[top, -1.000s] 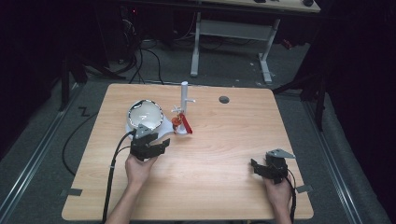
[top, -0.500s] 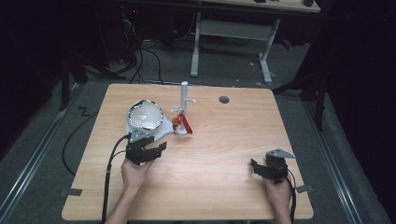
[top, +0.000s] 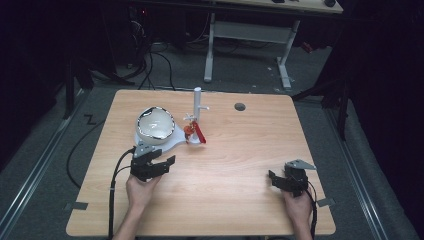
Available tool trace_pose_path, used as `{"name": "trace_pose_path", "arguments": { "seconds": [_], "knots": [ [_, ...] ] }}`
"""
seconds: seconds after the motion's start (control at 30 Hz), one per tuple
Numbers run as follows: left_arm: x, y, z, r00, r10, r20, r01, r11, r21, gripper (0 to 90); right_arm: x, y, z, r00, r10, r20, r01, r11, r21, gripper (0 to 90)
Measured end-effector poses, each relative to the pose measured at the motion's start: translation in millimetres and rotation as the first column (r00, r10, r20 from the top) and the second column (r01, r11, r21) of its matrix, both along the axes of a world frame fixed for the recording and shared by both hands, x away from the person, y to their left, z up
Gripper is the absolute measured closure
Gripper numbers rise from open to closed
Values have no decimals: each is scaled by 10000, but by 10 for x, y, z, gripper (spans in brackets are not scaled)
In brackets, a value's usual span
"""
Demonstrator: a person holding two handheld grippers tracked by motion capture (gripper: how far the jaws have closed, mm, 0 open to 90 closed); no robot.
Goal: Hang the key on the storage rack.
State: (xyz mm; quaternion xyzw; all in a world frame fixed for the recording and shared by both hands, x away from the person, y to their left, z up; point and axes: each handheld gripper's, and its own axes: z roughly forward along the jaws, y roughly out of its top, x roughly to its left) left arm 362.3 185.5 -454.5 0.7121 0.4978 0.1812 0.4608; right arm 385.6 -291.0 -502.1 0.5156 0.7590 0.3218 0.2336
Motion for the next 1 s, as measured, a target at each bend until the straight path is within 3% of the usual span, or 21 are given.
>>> {"name": "trace_pose_path", "arguments": {
  "seconds": [1.0],
  "knots": [
    [-198, 72, -131, 9996, 252, -133, -252, 9997, 66, 375, -1, 2, 0, 10000, -13, -9, 13, 10000, 10, 308]
  ]
}}
